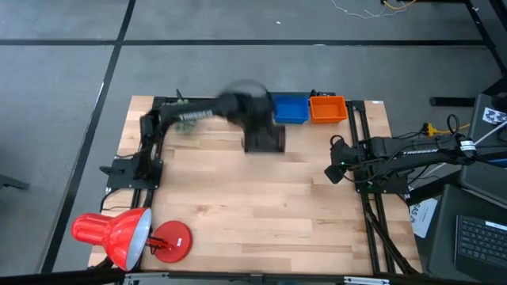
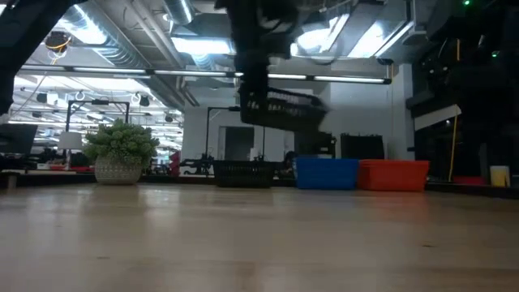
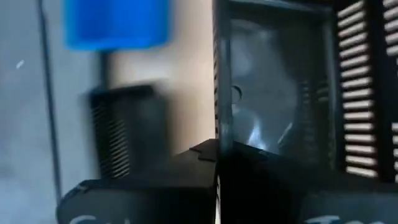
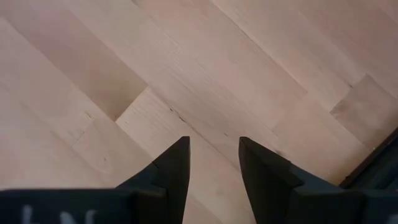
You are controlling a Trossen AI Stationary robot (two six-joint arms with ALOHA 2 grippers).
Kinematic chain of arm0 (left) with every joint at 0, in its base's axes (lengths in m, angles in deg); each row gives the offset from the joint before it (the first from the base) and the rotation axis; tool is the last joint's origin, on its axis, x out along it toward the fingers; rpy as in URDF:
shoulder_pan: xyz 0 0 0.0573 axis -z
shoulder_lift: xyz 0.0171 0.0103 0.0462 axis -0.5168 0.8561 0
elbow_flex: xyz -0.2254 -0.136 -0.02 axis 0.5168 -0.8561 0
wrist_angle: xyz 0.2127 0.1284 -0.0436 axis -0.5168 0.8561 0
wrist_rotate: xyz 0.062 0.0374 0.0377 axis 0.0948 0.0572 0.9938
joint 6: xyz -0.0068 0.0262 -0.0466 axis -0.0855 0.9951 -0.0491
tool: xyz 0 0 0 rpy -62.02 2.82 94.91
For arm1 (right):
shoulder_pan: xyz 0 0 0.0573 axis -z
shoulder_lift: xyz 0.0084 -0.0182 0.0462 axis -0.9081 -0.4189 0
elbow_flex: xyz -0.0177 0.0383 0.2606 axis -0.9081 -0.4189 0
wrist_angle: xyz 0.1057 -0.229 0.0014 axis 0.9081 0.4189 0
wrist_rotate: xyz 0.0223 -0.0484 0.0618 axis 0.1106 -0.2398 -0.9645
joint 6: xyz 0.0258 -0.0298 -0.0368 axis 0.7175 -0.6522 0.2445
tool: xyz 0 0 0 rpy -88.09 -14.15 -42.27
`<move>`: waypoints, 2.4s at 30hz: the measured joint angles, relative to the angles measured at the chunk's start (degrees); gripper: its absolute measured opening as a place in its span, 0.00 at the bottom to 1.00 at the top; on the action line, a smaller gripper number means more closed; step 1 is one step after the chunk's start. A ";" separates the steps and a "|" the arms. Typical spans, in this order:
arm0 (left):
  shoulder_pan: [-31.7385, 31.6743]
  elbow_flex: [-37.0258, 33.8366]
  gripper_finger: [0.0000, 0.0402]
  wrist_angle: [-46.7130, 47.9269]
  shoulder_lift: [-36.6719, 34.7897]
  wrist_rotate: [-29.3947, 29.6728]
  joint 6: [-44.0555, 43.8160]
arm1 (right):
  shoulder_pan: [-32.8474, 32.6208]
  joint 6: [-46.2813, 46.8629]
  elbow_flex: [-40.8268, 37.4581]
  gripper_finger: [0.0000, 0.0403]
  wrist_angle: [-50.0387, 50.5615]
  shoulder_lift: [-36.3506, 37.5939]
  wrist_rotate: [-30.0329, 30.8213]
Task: Stack baskets by color
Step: Stack the bottom black bin on the top black bin, then return to Home Position
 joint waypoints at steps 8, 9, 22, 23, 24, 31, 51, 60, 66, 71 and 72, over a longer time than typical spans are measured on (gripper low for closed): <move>-20.98 0.00 0.00 -2.17 0.69 -9.33 7.67 | 0.00 -0.03 0.00 0.34 -0.06 0.02 0.00; -22.48 0.00 0.00 -2.82 1.13 -10.72 8.33 | 0.00 -0.02 0.00 0.34 -0.11 0.02 0.00; -28.35 0.00 0.00 -4.70 8.44 -18.14 16.06 | 0.00 0.13 0.00 0.34 -2.46 0.02 -0.02; -28.56 -0.01 0.00 -4.68 9.18 -18.08 16.07 | 0.00 0.13 0.00 0.34 -2.53 0.02 -0.02; -28.70 -0.02 0.00 -4.84 9.77 -17.97 16.24 | 0.00 0.13 0.00 0.34 -2.53 0.02 -0.02; -29.25 -0.04 0.00 -7.22 9.92 -18.14 17.23 | 0.00 0.13 0.00 0.34 -2.53 0.02 -0.11; -28.69 -0.04 0.18 -6.18 9.73 -21.16 16.84 | 0.00 0.13 0.00 0.34 -2.58 0.02 -0.52; -28.69 -0.04 0.27 -6.17 8.46 -21.06 14.15 | 0.00 0.04 0.00 0.34 -2.57 0.02 -0.63; -28.12 -0.04 0.27 -8.16 6.13 -19.83 14.07 | 0.00 0.04 0.00 0.34 -2.56 0.02 -0.68; -27.21 0.02 0.26 -9.33 5.45 -12.38 12.51 | 0.00 0.04 0.00 0.34 -2.60 0.04 -0.68; -26.96 0.02 0.26 -9.30 5.45 -10.77 11.12 | 0.01 0.04 0.00 0.34 -2.60 0.04 -0.68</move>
